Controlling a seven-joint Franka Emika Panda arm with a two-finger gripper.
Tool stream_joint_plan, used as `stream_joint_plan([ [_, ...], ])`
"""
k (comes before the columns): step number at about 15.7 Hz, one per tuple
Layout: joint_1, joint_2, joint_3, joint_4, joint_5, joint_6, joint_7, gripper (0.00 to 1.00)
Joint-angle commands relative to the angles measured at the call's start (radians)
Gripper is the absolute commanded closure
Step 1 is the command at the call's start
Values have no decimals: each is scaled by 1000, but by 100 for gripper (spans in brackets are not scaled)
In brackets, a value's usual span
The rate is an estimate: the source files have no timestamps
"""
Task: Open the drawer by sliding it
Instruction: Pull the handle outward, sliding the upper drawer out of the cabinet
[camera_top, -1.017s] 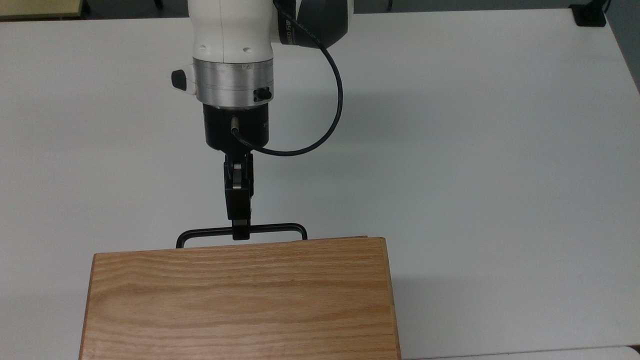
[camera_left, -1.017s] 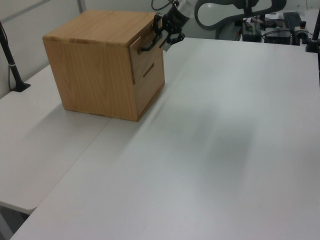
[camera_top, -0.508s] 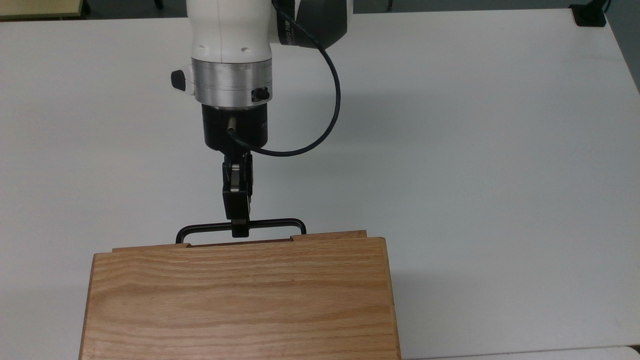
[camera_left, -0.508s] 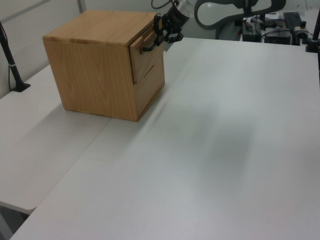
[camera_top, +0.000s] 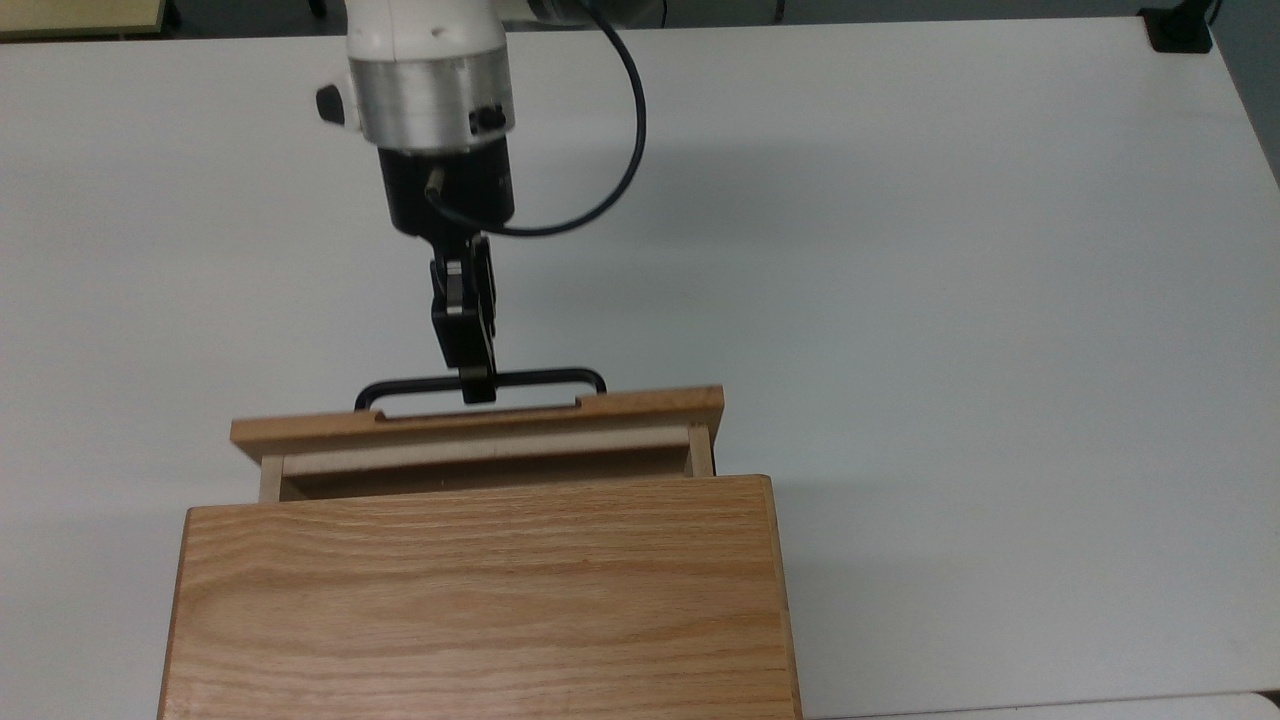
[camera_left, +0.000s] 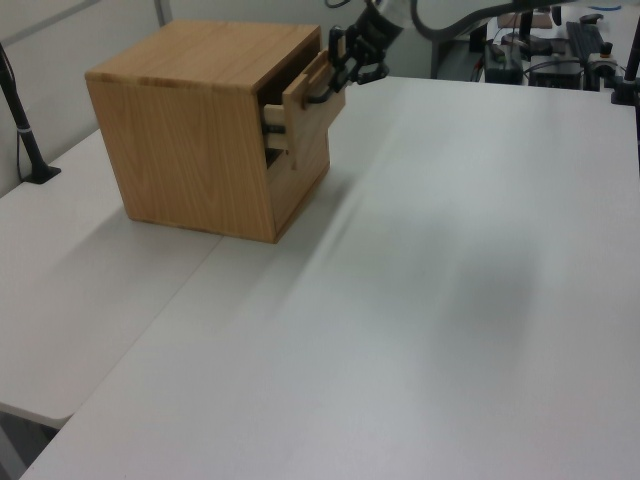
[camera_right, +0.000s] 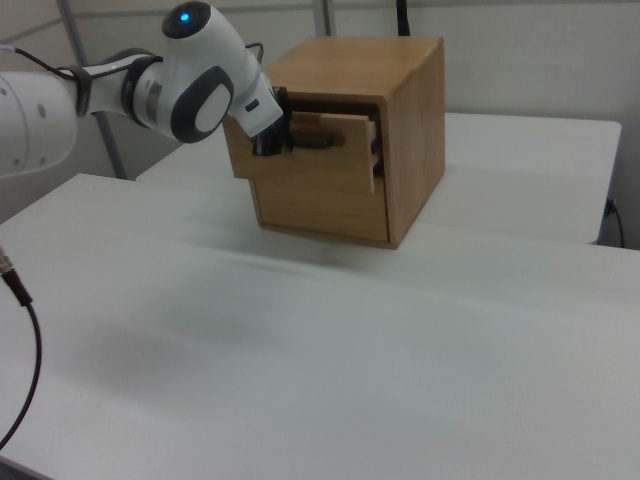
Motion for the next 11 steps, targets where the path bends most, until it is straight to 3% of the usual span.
stream_joint_plan([
  [1, 19, -243, -13, -221, 22, 9, -110, 89],
  [6, 10, -360, -13, -282, 37, -124, -165, 88],
  [11, 2, -409, -13, -305, 69, -221, -242, 87],
])
